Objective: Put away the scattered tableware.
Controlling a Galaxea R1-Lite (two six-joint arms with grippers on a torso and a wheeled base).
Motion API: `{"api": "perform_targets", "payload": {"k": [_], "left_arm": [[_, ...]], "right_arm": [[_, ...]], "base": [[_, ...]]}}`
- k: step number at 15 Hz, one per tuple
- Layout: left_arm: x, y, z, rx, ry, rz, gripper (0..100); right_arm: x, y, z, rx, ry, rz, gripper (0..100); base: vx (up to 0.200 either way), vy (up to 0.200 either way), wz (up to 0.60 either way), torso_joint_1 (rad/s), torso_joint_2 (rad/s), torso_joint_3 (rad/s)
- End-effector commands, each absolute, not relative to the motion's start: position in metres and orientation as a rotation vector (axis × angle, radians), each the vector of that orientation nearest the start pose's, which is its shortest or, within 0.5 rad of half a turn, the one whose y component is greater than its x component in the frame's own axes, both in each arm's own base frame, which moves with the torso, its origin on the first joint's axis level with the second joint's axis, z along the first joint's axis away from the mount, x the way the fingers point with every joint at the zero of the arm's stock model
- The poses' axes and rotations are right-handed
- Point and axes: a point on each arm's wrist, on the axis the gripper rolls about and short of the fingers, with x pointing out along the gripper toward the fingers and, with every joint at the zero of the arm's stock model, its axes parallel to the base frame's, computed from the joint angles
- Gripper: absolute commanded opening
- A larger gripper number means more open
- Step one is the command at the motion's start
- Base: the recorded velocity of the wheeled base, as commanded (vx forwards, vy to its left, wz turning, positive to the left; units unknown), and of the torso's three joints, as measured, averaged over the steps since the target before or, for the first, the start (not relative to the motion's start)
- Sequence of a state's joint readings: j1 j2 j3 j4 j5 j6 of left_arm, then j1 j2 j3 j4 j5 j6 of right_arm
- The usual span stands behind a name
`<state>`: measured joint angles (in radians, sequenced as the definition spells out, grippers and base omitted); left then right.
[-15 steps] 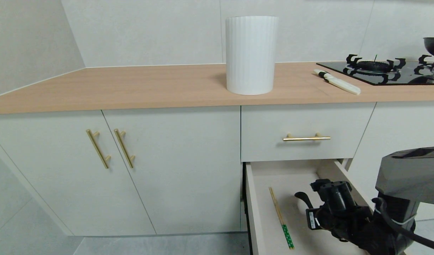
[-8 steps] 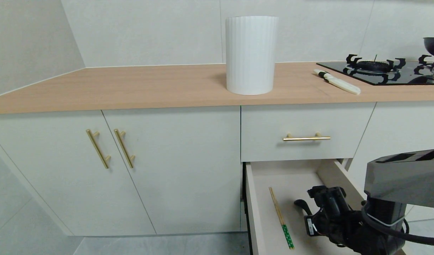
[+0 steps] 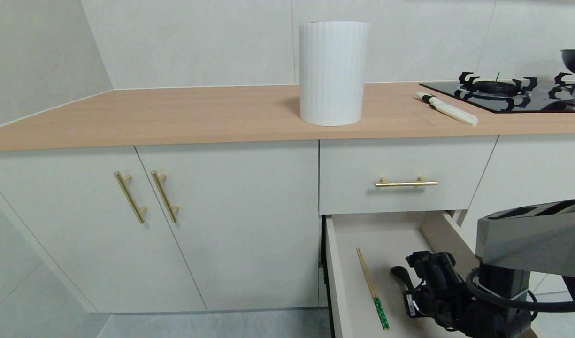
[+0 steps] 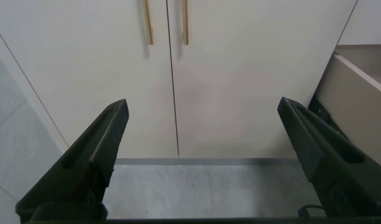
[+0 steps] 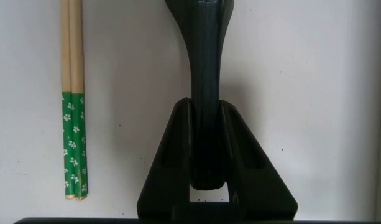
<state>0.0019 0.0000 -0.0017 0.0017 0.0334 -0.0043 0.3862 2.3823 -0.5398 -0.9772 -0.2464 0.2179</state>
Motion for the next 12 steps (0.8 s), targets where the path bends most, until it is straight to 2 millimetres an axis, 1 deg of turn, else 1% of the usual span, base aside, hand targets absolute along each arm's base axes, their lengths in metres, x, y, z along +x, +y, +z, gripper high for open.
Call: {"api": "perform_targets", "payload": {"k": [1,6,7,12], "left_arm": [[-0.0228,0.0007,0.0758,-0.005,0.001,0.035,100],[-0.0228,0.0007,0.0758,-0.005,0.001,0.038,100],[-0.0228,0.0007,0.0758,-0.005,0.001,0.037,100],[-0.0228,0.0007,0.0758,-0.005,0.001,0.035,100]], "right_arm": [[0.2886,0.1116,-0.0600,-0.064,0.831,0.042,0],[0.2884,0.1115,-0.0592,-0.064,0.830,0.042,0],[0.2882,0.1119,-0.0592,-0.065,0.830,0.043,100],[0.2881,0.1119,-0.0579,-0.062,0.827,0.043,100]], "base": [[0.000,0.000,0.00,0.000,0.00,0.000],[0.000,0.000,0.00,0.000,0.00,0.000],[0.000,0.000,0.00,0.000,0.00,0.000],[0.000,0.000,0.00,0.000,0.00,0.000]]}}
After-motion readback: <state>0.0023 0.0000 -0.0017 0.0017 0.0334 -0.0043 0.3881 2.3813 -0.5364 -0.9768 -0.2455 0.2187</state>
